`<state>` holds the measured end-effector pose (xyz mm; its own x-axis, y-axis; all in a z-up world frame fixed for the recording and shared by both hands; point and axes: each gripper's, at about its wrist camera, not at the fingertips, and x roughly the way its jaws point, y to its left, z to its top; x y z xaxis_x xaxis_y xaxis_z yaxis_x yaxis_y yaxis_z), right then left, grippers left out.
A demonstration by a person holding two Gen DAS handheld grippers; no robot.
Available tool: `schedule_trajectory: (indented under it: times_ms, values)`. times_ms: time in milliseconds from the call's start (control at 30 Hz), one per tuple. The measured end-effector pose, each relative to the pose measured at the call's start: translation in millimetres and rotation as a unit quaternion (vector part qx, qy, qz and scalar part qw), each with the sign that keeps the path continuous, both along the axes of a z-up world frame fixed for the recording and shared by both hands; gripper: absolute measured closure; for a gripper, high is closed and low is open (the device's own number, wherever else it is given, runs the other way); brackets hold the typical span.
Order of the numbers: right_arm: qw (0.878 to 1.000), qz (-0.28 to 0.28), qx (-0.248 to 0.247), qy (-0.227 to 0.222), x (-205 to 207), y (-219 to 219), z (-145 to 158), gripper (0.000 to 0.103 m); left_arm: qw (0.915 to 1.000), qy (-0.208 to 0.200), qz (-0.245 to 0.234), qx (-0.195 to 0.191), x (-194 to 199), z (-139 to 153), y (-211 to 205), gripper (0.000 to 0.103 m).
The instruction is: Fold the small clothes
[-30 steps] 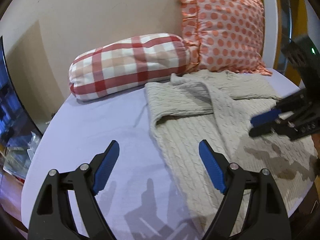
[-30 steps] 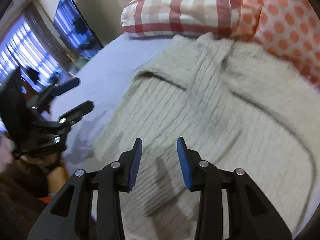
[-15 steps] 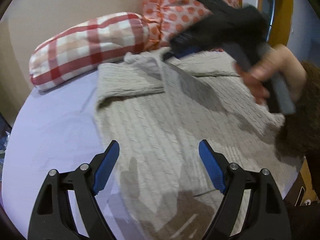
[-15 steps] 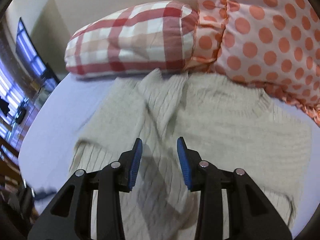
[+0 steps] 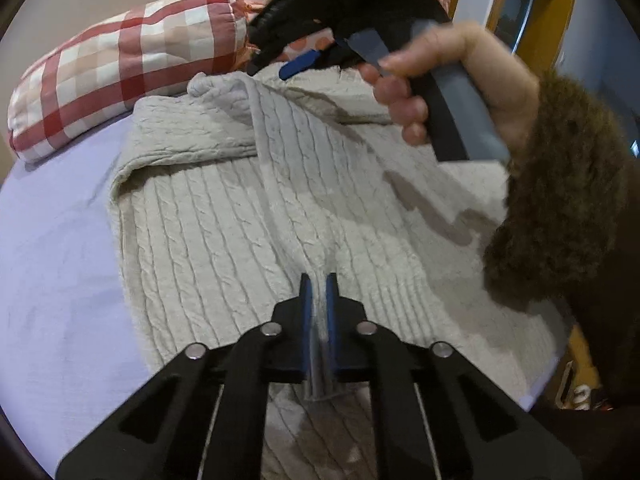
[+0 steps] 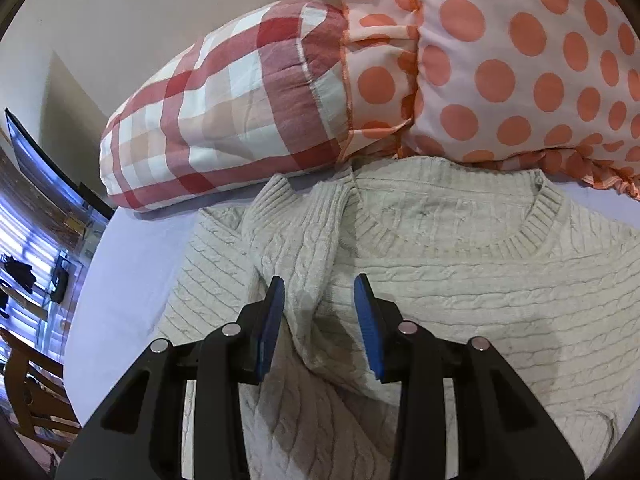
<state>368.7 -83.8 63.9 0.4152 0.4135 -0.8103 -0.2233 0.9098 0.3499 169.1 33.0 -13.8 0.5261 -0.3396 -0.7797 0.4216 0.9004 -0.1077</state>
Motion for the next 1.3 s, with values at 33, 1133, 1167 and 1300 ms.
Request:
schedule_trajectory:
  times_ms: [33,1133,1167,1300]
  values:
    - [1.000,-0.001,0.005,-0.003,0,-3,1,0.065,1.0000,-0.004,0.003,-0.003,0,4,3,0.098]
    - [0.997,-0.014,0.081,0.011,35,17,-24,0.095,0.9028,-0.224,0.363,0.053,-9,230,255,0.098]
    - [0.997,-0.001,0.075,-0.012,29,23,-17,0.095,0.9016,-0.223,0.366,0.055,-6,229,257,0.098]
    - [0.994,0.060,0.029,-0.083,-1,56,8,0.094,0.8940,-0.223,0.385,0.057,6,230,268,0.101]
